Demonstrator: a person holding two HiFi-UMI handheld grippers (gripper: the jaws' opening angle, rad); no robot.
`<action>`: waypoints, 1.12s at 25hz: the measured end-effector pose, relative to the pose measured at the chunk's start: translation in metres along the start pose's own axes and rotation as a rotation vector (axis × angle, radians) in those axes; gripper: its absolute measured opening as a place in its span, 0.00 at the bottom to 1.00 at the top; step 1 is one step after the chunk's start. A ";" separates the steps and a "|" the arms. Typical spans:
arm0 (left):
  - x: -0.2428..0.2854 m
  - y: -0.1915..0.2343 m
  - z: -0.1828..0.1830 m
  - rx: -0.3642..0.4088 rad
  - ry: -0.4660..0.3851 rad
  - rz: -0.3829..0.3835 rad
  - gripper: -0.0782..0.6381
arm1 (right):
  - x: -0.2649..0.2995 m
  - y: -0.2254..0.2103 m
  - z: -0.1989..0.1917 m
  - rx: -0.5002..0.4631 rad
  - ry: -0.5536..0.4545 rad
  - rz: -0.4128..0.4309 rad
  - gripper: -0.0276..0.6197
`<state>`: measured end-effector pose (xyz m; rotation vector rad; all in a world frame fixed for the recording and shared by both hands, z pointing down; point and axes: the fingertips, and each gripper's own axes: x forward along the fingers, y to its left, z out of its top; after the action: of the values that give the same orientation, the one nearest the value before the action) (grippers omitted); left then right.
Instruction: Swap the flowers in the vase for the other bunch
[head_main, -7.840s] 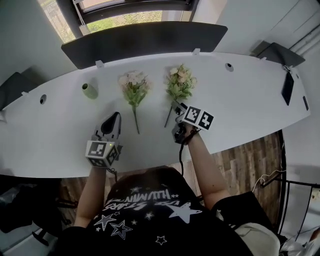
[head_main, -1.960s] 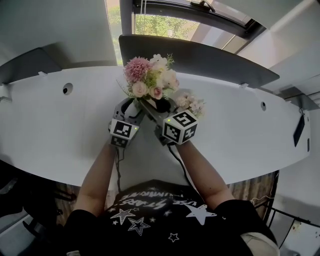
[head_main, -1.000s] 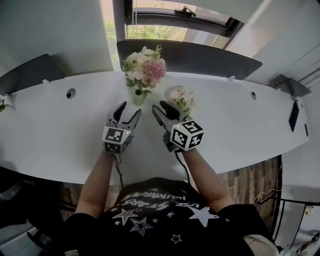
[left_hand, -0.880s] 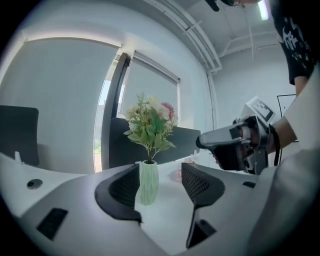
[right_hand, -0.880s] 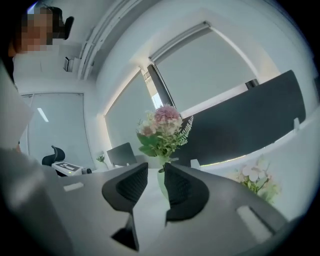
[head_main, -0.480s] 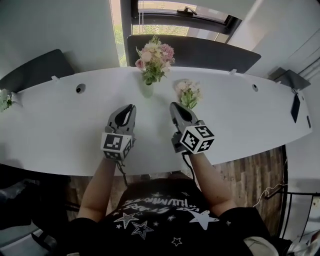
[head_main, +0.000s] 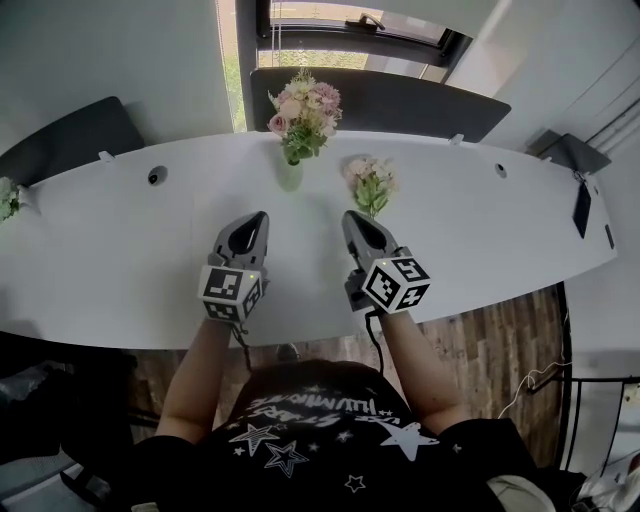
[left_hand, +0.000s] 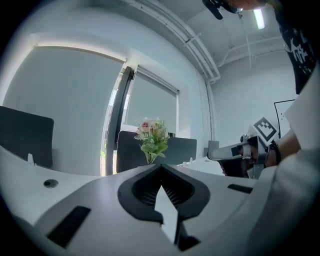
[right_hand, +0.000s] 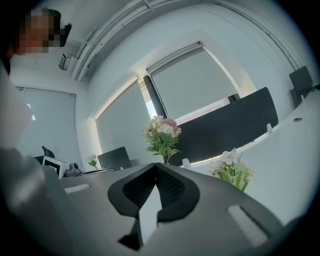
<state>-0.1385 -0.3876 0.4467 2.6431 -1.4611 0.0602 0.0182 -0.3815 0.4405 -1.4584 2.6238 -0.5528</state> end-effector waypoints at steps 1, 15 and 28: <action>-0.002 -0.003 0.003 0.007 -0.003 0.000 0.12 | -0.001 0.003 0.002 -0.007 -0.003 0.010 0.05; -0.044 -0.082 0.005 0.042 0.003 0.026 0.12 | -0.080 0.028 -0.006 0.002 0.006 0.106 0.05; -0.123 -0.154 -0.005 0.038 -0.013 0.096 0.12 | -0.173 0.056 -0.038 -0.037 0.070 0.163 0.05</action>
<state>-0.0741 -0.2022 0.4267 2.6055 -1.6067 0.0798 0.0575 -0.2000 0.4396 -1.2409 2.7880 -0.5496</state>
